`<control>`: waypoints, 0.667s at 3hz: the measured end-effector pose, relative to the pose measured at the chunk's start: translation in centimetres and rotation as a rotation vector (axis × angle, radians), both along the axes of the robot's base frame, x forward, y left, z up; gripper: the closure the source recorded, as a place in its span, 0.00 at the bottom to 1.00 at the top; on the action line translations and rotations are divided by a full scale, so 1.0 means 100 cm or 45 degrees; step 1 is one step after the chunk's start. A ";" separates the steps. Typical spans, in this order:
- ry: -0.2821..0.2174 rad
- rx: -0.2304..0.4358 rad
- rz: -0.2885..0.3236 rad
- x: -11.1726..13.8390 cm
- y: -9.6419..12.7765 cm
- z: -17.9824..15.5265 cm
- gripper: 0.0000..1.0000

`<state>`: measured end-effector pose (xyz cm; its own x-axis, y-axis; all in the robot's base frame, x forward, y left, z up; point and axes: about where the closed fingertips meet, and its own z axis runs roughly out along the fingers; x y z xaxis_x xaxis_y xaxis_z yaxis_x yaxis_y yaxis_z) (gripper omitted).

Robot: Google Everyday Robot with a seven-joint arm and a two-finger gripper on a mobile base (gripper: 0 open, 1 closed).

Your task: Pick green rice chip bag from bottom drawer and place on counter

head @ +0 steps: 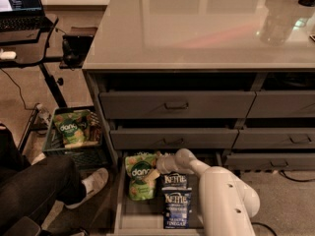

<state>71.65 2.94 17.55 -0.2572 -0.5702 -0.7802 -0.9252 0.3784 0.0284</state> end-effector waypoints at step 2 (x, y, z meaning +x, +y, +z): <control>0.003 0.001 0.000 0.000 0.000 0.000 0.42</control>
Offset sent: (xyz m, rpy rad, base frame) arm 0.0001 0.0001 -0.0003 0.0011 0.0020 0.0002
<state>71.66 2.96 17.51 -0.2587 -0.5694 -0.7803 -0.9252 0.3781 0.0308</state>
